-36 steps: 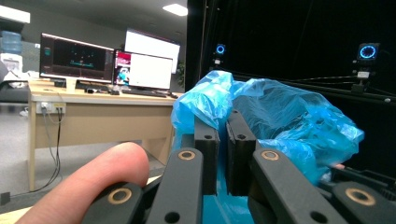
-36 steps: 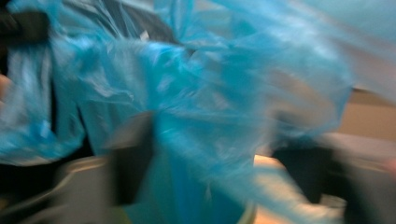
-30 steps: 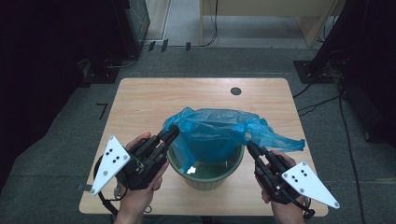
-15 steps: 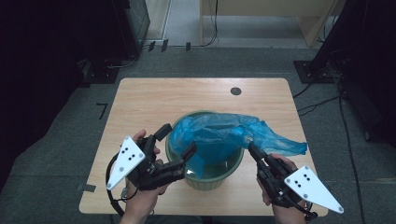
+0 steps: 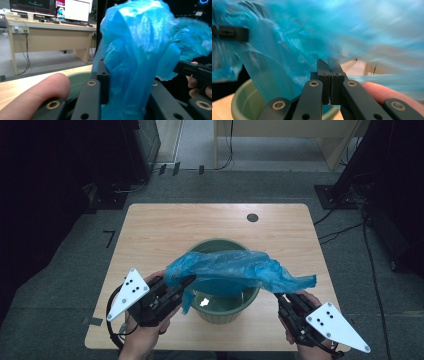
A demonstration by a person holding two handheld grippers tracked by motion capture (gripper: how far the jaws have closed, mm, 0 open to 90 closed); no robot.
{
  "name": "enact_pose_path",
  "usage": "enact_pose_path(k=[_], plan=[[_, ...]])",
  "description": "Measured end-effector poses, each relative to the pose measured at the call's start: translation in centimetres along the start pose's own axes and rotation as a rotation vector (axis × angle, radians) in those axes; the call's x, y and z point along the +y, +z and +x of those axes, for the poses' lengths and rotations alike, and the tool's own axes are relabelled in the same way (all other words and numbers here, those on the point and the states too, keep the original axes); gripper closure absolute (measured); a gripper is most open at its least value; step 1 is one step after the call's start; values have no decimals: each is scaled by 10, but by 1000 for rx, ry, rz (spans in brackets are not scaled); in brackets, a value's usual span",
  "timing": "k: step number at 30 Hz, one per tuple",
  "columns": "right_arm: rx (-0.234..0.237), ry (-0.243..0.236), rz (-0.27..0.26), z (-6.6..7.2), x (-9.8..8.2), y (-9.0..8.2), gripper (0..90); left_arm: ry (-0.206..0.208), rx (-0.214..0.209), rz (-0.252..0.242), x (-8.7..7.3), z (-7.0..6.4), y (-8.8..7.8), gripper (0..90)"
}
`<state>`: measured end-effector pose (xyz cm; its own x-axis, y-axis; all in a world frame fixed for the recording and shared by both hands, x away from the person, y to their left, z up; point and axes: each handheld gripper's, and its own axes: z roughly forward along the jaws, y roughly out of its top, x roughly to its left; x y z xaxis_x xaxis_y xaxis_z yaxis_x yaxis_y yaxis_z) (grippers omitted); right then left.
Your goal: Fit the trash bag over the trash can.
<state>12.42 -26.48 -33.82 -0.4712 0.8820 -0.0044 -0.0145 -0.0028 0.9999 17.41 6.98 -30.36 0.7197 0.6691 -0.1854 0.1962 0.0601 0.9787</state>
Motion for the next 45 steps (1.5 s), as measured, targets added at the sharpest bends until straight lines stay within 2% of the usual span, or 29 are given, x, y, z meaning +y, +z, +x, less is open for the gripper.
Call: enact_pose_path(k=[5,10,15,20,25,27,32,33,35,40,42,45], plan=[[-5,-12,35,-4,-8,-10,900,-18,-3,31,-5,8,-17,806],[-3,-26,73,-5,-18,-19,900,-69,-57,79,-14,14,-33,803],[-4,-14,92,-8,-24,-29,900,-91,-62,101,-23,19,-44,786],[5,-23,123,-6,-32,-36,900,-81,-75,167,-40,18,-50,810],[8,7,145,-10,-40,-46,900,-91,-107,222,-51,20,-57,834],[12,29,163,-12,-46,-51,900,-94,-124,256,-58,20,-56,835],[11,45,221,-13,-62,-55,900,-94,-155,336,-73,20,-50,832],[11,51,225,-14,-63,-55,900,-78,-157,354,-75,19,-49,831],[23,67,239,-15,-67,-55,900,-57,-143,364,-77,20,-47,824],[18,65,280,-18,-76,-42,900,-36,-52,368,-82,34,-38,789],[11,69,292,-21,-78,-36,900,-23,-35,355,-82,37,-37,756],[2,64,284,-24,-74,-30,900,-14,-29,301,-76,39,-40,661]])
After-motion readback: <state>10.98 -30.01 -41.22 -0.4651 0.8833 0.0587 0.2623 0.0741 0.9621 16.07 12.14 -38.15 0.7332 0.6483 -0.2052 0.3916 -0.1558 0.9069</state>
